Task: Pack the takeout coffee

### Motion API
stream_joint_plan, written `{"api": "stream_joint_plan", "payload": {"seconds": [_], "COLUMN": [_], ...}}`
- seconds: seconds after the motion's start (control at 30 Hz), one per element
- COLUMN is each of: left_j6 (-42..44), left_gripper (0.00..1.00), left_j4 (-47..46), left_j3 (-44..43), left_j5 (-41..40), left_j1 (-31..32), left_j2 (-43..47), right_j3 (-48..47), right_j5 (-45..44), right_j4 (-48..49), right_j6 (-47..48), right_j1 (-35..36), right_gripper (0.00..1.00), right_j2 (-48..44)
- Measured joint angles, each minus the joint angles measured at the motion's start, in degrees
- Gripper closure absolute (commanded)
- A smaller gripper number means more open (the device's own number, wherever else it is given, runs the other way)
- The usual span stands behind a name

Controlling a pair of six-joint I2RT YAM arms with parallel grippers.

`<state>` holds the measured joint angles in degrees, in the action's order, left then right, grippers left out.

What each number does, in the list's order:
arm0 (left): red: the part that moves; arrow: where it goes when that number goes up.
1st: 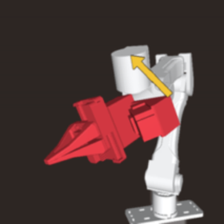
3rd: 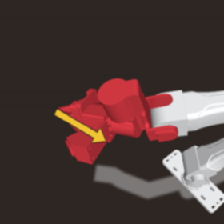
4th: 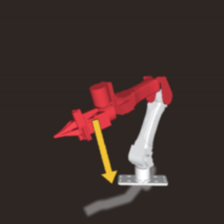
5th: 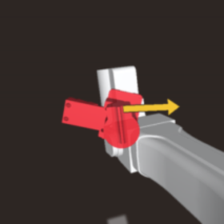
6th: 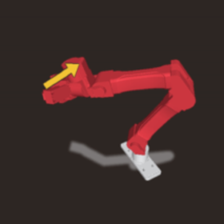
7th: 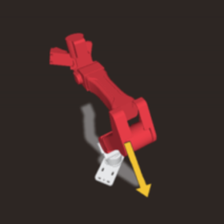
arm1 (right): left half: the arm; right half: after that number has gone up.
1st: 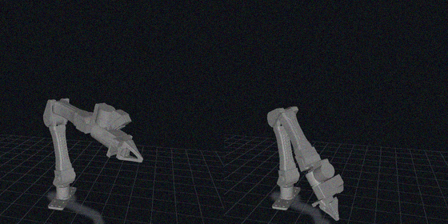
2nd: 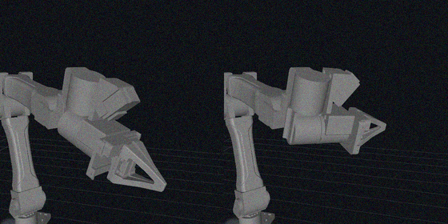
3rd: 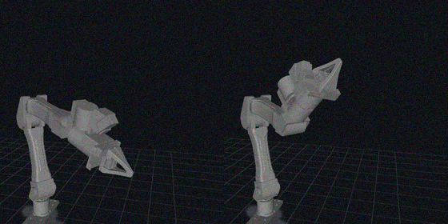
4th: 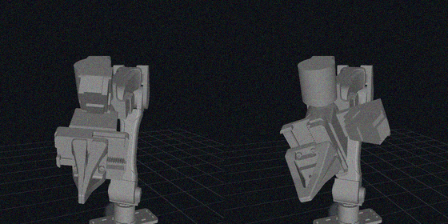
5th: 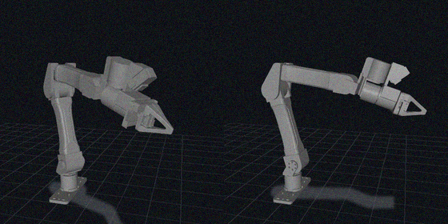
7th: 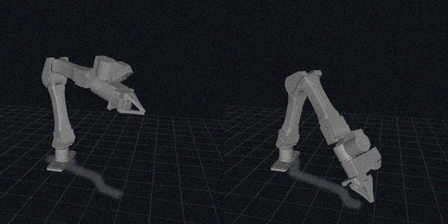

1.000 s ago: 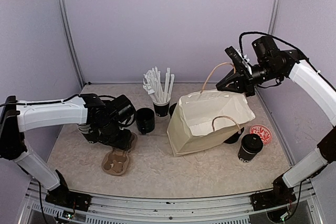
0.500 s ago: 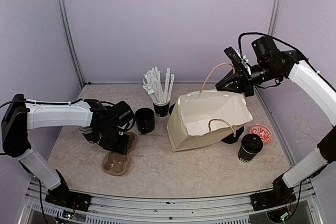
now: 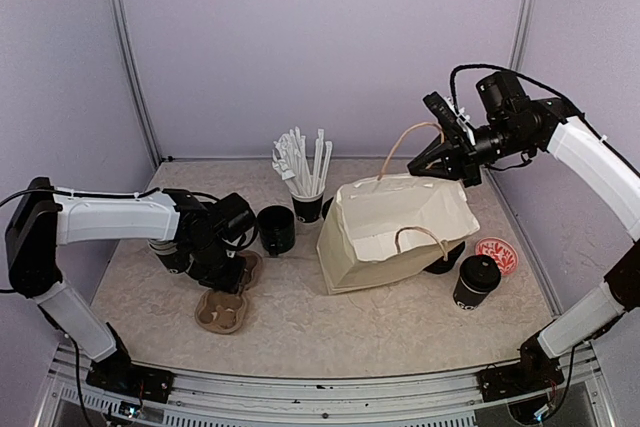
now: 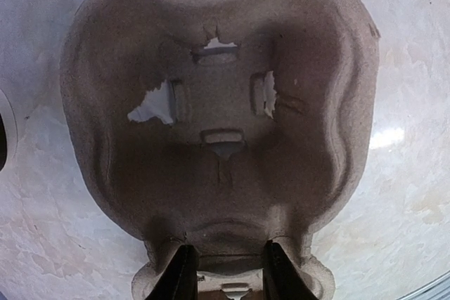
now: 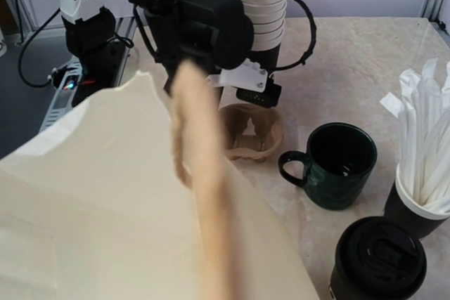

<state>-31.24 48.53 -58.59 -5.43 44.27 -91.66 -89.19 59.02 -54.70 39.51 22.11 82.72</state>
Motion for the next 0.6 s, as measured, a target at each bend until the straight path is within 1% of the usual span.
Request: {"api": "stream_joint_plan", "payload": {"seconds": [0.1, 0.13, 0.2, 0.23, 0.37, 0.6], "left_j6": [-0.2, -0.3, -0.7, -0.9, -1.9, -3.0], "left_gripper": [0.74, 0.71, 0.61, 0.59, 0.56, 0.51], "left_j4": [0.9, 1.5, 2.7, 3.2, 4.0, 2.6], "left_j3": [-0.5, -0.9, -1.9, -2.2, -2.6, 0.6], "left_j5": [0.0, 0.0, -0.1, -0.1, 0.3, 1.8], "left_j1": [0.0, 0.0, 0.0, 0.0, 0.0, 0.5], "left_j2": [0.2, 0.4, 1.9, 2.9, 6.4, 5.3], "right_j3": [0.0, 0.0, 0.0, 0.0, 0.0, 0.0], "right_j5": [-0.4, -0.5, -0.9, -1.0, -1.4, -1.7], "right_j4": [0.2, 0.1, 0.1, 0.2, 0.1, 0.2], "right_j6": [-0.3, -0.4, -0.4, -0.5, -0.6, -0.9], "right_j1": [0.2, 0.3, 0.5, 0.6, 1.2, 1.9], "right_gripper": [1.00, 1.00, 1.00, 1.00, 1.00, 1.00], "right_j2": [0.0, 0.0, 0.0, 0.0, 0.0, 0.5]}}
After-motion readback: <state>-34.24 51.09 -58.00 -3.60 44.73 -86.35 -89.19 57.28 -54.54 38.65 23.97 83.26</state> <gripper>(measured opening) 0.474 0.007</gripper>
